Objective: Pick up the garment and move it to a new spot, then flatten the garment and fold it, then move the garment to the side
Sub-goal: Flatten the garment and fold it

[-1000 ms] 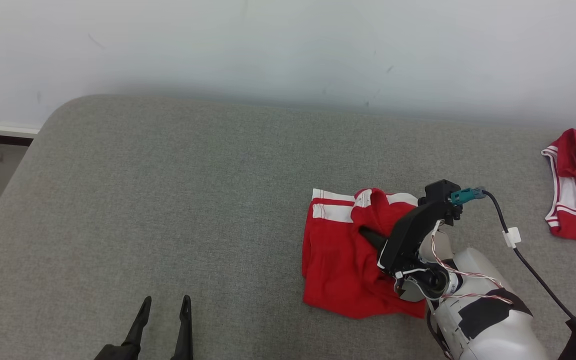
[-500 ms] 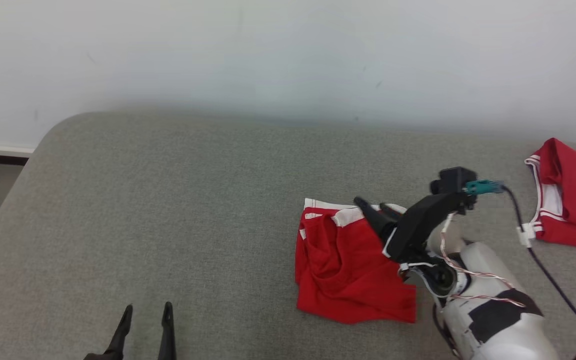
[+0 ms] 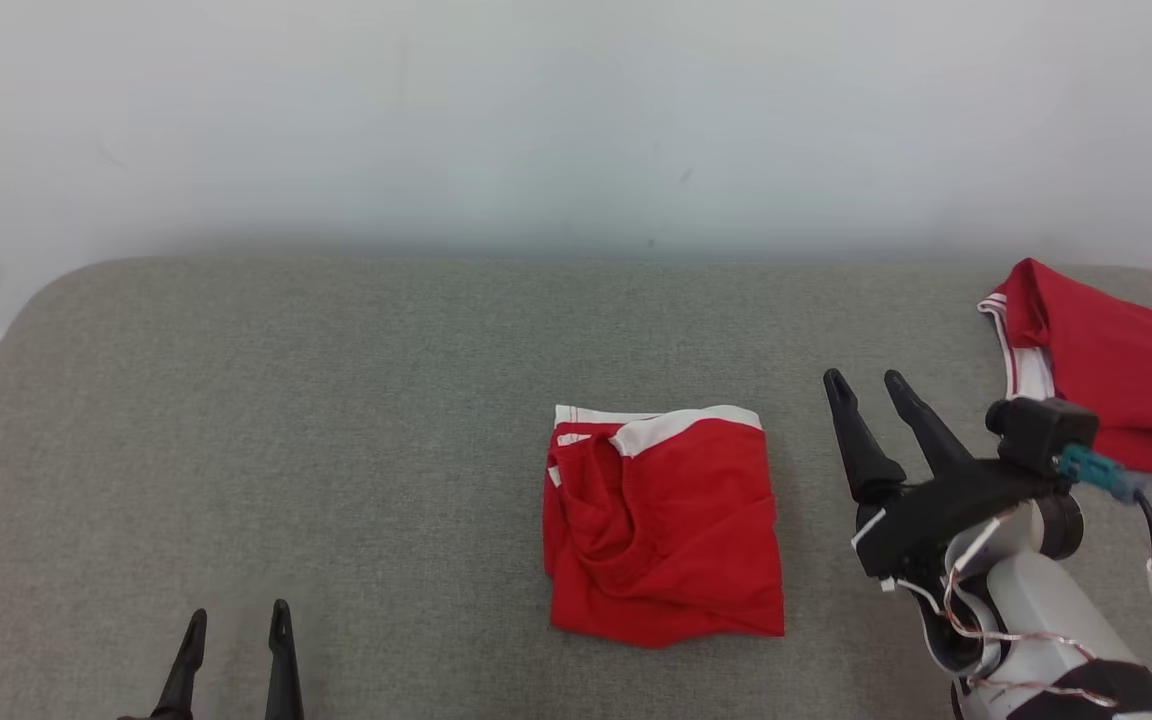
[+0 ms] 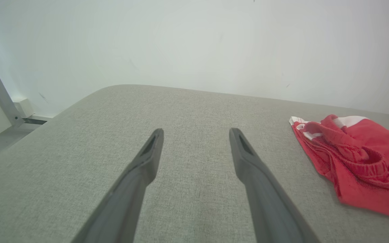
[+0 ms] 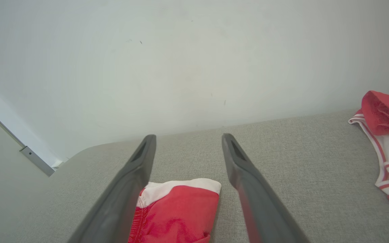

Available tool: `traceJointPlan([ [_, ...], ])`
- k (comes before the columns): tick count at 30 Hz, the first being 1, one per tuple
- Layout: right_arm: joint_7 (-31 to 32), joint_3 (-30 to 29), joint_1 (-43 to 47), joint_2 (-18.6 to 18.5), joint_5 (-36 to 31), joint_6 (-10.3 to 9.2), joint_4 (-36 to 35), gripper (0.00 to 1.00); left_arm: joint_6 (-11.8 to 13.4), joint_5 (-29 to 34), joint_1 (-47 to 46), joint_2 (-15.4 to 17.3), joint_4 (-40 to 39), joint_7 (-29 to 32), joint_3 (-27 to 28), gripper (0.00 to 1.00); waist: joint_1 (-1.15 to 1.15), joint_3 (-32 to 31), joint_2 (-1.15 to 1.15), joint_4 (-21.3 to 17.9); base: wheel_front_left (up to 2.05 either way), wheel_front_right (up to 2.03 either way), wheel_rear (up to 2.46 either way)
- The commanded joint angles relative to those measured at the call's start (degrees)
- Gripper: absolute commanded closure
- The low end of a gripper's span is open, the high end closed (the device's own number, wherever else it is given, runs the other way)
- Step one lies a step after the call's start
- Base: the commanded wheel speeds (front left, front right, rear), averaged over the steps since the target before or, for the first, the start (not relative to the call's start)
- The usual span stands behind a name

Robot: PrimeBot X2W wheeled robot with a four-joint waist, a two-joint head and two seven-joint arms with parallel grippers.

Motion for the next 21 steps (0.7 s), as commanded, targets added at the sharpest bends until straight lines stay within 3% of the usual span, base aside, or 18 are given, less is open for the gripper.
traceJointPlan([
  [1, -2.5, 1.2, 1.5, -0.8, -1.4, -0.12, -1.1, 0.00, 0.1, 0.6, 0.4, -0.1, -0.6, -0.1, 0.2, 0.00, 0.01, 0.1, 0.00, -0.9, 0.00, 0.00, 0.00],
  [8, -11.8, 0.9, 6.7, -1.9, -5.0, -0.12, -3.1, 0.00, 0.5, 0.6, 0.1, -0.1, -1.6, -0.1, 0.8, 0.00, 0.01, 0.3, 0.00, -2.7, 0.00, 0.00, 0.00],
  [12, -12.6, -1.8, 8.8, -1.1, -6.8, -0.12, -4.0, 0.00, 0.6, 0.8, -0.1, -0.1, -1.9, -0.1, 1.0, 0.00, 0.01, 0.4, 0.00, -3.3, 0.00, 0.00, 0.00],
  [21, -12.6, -7.5, 16.9, 2.3, -19.2, -0.12, -15.9, 0.00, 1.1, 0.7, -0.6, -0.1, -2.5, -0.1, 0.8, 0.00, 0.01, 0.9, 0.00, -4.8, 0.00, 0.00, 0.00],
])
